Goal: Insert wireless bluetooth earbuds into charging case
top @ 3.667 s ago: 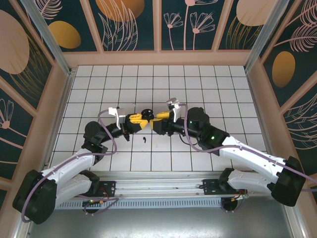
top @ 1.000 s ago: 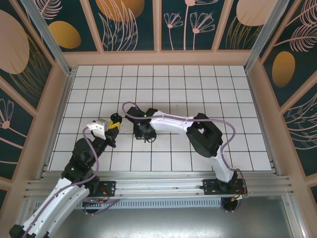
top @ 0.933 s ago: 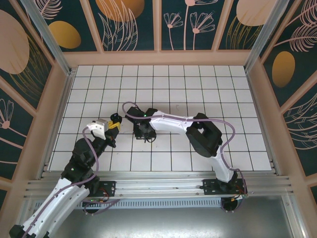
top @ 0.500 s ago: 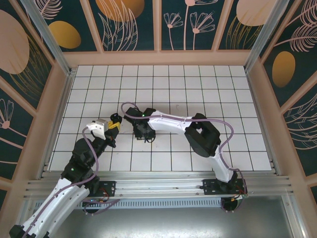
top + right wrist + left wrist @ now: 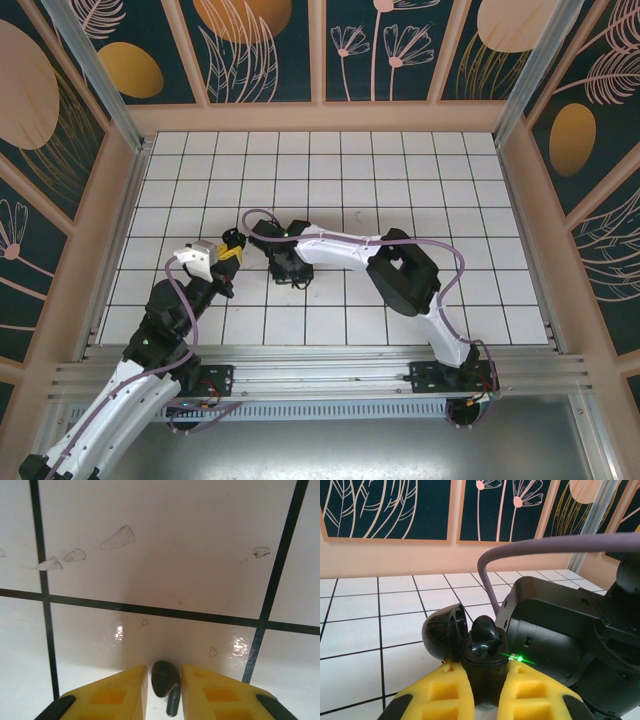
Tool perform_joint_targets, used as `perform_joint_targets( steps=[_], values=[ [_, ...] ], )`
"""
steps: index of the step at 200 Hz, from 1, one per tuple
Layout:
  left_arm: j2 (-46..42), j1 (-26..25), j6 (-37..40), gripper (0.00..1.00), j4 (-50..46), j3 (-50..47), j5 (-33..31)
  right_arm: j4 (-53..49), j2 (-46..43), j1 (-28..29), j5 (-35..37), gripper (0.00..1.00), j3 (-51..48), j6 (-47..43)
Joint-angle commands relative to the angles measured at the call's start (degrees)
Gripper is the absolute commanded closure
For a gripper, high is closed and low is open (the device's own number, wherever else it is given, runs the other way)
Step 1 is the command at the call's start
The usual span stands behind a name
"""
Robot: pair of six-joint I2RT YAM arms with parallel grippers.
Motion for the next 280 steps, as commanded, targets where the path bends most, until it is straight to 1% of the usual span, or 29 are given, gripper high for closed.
perform_joint_targets(
  steps=[1, 30, 81, 118, 149, 173, 221, 280],
  values=[
    [-0.6, 0.1, -0.5, 1.00, 0.6, 0.5, 0.0, -2.4, 1.2, 0.6, 1.0, 0.78, 1.4, -0.4],
    [-0.6, 0.1, -0.5, 1.00, 0.6, 0.4, 0.2, -3.0, 1.3, 0.5, 1.5, 0.84, 1.9, -1.1],
    [-0.4, 0.1, -0.5, 1.00, 1.5, 0.2, 0.8, -5.1, 0.8, 0.4, 4.1, 0.87, 3.2, -3.3],
    [-0.9, 0.1, -1.7, 1.00, 4.3, -2.4, 2.6, -7.5, -2.2, -0.1, 9.3, 0.88, 3.2, -4.5],
    [-2.8, 0.1, -3.0, 1.00, 10.9, -6.3, 7.0, -9.3, -6.8, -0.7, 15.0, 0.89, 1.7, -5.7],
    [-2.8, 0.1, -3.2, 1.00, 15.4, -7.7, 8.8, -9.4, -10.9, -1.6, 18.4, 0.89, 0.0, -6.2],
    [2.6, 0.1, -1.9, 1.00, 21.7, -7.0, 12.5, -8.4, -18.2, -3.8, 23.9, 0.89, -3.5, -8.4],
    [13.4, 0.1, 0.1, 1.00, 31.8, -5.9, 16.4, -0.4, -28.2, -5.9, 26.3, 0.89, -8.6, -15.2]
  ],
)
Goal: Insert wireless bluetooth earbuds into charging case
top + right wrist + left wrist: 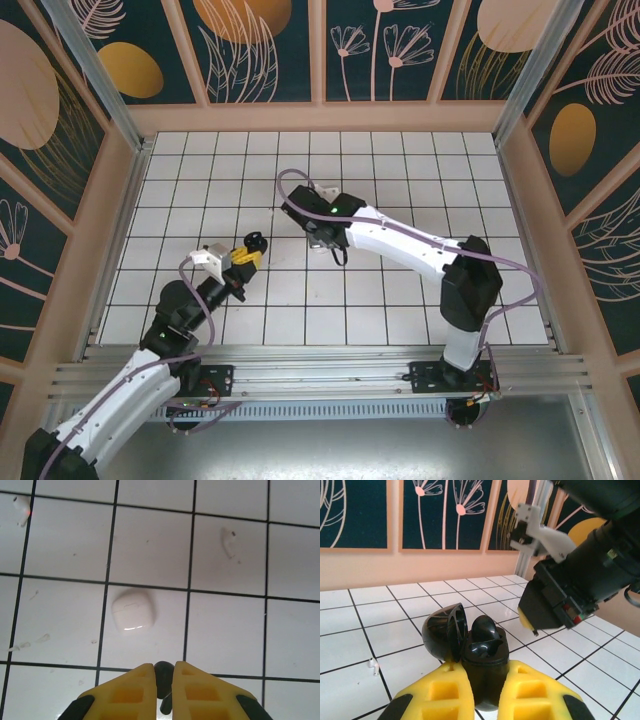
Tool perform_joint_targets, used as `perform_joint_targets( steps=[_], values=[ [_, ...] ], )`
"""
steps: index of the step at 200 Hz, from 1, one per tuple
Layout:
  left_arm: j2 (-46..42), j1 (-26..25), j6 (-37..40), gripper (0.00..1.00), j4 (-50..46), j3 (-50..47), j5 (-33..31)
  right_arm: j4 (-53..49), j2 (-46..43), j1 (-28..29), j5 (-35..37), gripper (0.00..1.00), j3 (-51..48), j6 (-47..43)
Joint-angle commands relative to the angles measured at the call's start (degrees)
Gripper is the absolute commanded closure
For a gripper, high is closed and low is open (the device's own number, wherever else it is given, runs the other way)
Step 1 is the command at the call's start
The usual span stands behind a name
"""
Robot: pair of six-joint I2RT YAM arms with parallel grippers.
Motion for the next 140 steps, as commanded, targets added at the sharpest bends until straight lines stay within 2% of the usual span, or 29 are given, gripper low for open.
perform_joint_targets(
  steps=[1, 30, 72, 140],
  values=[
    [3.6, 0.1, 1.3, 1.00, 8.6, 1.9, 3.0, 4.5, -5.5, -0.2, 2.7, 0.89, -1.8, -4.5],
    [11.8, 0.1, -0.3, 1.00, 15.2, 3.9, 4.3, 10.9, -10.2, -1.2, 0.7, 0.89, -5.3, -8.3],
    [22.0, 0.1, -2.8, 1.00, 22.8, 7.2, 5.2, 15.1, -14.6, -2.1, -1.0, 0.89, -7.3, -12.1],
    [34.7, -2.1, -1.3, 1.00, 31.2, 12.5, 7.5, 22.8, -19.8, -1.2, -5.2, 0.89, -10.0, -17.4]
  ],
)
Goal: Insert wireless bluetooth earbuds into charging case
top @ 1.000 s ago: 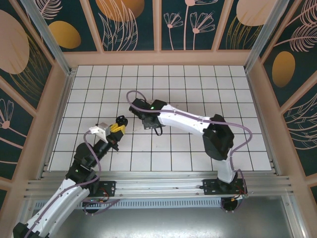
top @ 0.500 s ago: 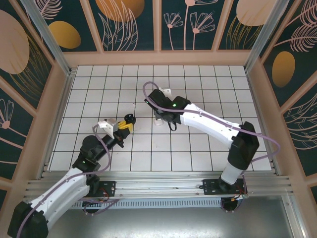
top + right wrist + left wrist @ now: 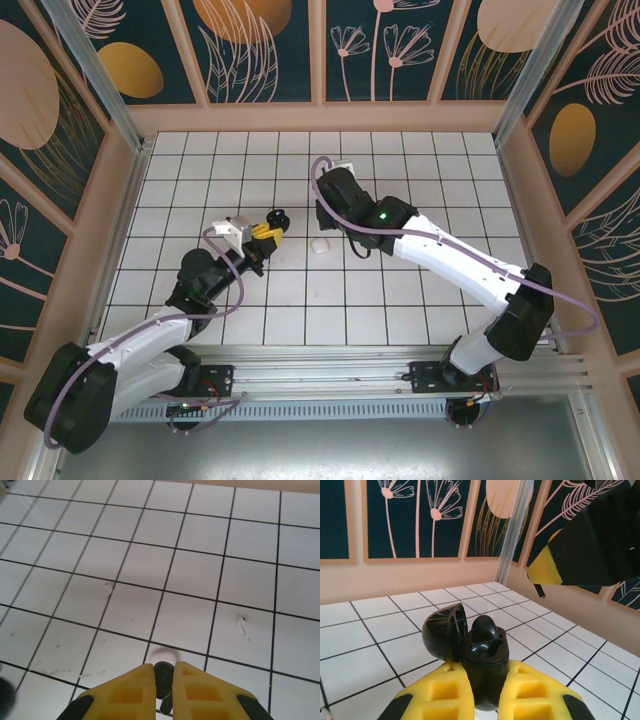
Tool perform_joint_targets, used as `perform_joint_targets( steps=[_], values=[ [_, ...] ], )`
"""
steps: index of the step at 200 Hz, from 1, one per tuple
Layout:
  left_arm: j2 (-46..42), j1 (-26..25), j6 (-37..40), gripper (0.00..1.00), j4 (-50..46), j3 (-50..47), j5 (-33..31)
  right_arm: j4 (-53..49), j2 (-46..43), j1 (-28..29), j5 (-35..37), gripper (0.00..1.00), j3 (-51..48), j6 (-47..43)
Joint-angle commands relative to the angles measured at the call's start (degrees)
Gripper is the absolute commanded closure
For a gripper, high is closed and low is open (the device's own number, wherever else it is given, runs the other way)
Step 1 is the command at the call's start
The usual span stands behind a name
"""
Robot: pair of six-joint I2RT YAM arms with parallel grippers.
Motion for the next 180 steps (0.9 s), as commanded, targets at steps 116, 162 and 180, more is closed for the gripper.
perform_joint_targets(
  steps=[116, 162, 180],
  values=[
    [12.1, -5.7, 6.4, 1.00, 7.2, 12.0, 3.0, 19.1, -11.4, 2.8, -7.9, 0.90, -9.0, -9.1],
    [12.5, -6.3, 9.5, 1.00, 6.5, 11.9, 1.6, 20.2, -9.7, 3.1, -9.0, 0.90, -8.2, -9.5],
    [12.4, -6.3, 10.4, 1.00, 5.7, 12.1, 1.5, 20.2, -9.1, 3.5, -9.0, 0.90, -7.8, -9.2]
  ],
)
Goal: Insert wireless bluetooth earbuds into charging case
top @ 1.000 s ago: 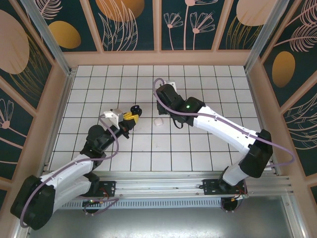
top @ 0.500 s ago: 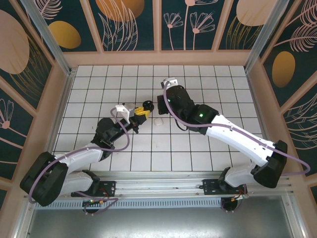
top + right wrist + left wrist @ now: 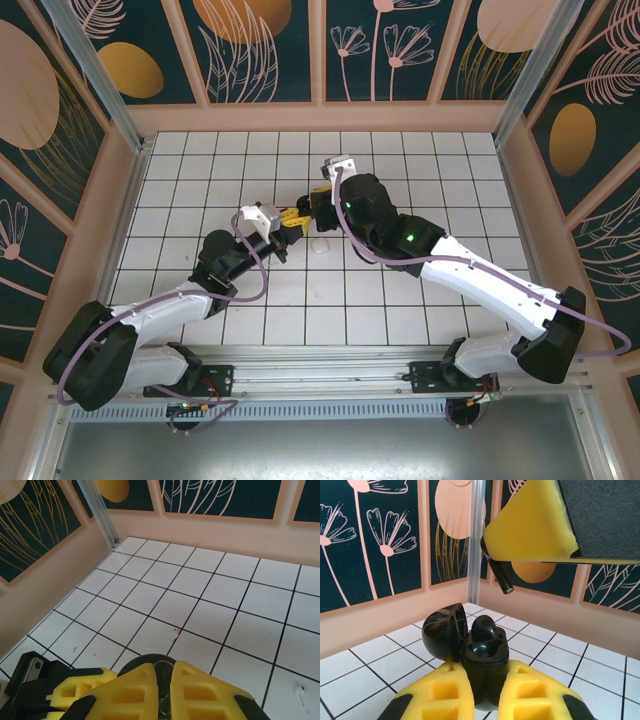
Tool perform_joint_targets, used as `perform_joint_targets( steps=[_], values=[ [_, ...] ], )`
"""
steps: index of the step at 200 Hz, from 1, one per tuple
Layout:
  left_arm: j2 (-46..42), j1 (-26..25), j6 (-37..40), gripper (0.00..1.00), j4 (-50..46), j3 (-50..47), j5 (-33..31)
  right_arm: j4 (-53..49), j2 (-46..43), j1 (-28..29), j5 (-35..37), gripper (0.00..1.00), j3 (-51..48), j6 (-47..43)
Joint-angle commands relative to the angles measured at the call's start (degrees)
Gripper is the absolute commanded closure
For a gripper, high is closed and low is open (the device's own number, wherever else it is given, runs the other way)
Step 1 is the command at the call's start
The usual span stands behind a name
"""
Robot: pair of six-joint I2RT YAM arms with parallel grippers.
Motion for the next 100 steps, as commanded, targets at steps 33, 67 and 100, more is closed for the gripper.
perform_joint_targets(
  steps=[33, 67, 100],
  values=[
    [-0.3, -0.4, 3.2, 1.00, -1.5, 2.2, -0.9, 2.0, 2.4, 0.9, -1.6, 0.90, 0.1, 0.7],
    [-0.4, -0.4, 2.9, 1.00, -1.8, 2.4, -1.3, 2.0, 2.8, 0.9, -2.3, 0.90, -0.4, 2.1],
    [-0.7, -0.4, 2.6, 1.00, -1.6, 2.0, -1.3, 2.2, 2.8, 0.9, -1.9, 0.90, -0.9, 2.5]
  ],
)
